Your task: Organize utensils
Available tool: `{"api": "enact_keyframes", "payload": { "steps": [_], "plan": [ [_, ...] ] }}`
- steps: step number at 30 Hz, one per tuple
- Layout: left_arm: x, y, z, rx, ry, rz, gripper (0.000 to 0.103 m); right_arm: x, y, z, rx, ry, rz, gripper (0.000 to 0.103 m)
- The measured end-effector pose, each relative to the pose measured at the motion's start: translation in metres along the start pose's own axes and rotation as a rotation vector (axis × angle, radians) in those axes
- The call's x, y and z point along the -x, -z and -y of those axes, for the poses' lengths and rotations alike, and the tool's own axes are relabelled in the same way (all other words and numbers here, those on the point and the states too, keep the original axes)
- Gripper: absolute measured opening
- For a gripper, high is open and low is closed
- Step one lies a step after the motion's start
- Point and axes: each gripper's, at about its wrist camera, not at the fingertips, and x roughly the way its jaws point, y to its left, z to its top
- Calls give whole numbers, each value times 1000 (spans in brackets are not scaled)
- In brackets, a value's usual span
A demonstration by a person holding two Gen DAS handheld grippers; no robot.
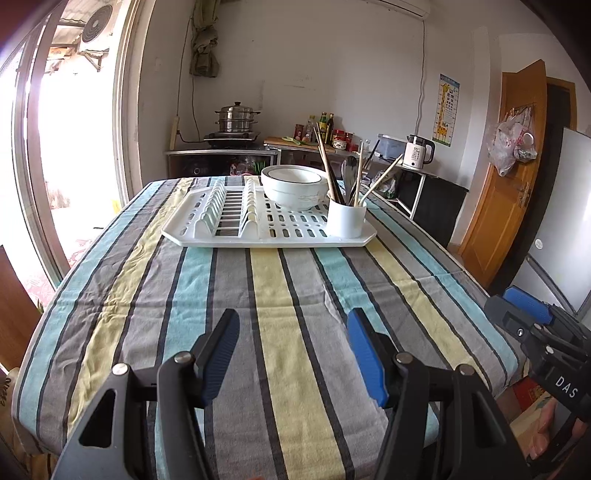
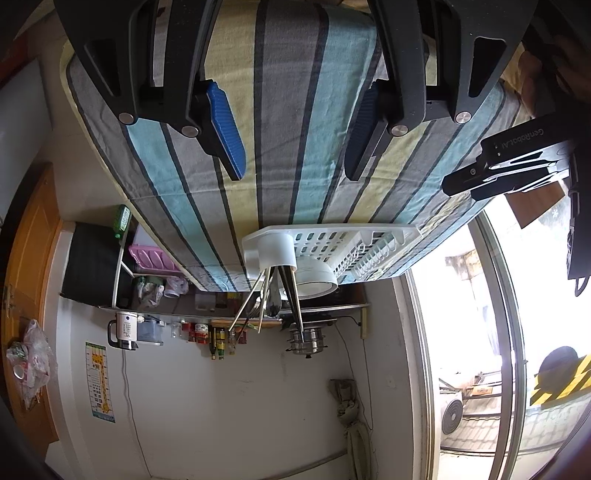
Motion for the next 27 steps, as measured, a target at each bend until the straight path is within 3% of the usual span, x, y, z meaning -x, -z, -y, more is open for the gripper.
{"api": "enact_keyframes", "payload": {
  "steps": [8,27],
  "plan": [
    [10,16,5,-1,32,-3,63,9,13,-10,29,6,2,57],
    [9,21,10,-9,29,-2,63,6,16,-11,26,-1,-12,57]
  ]
}}
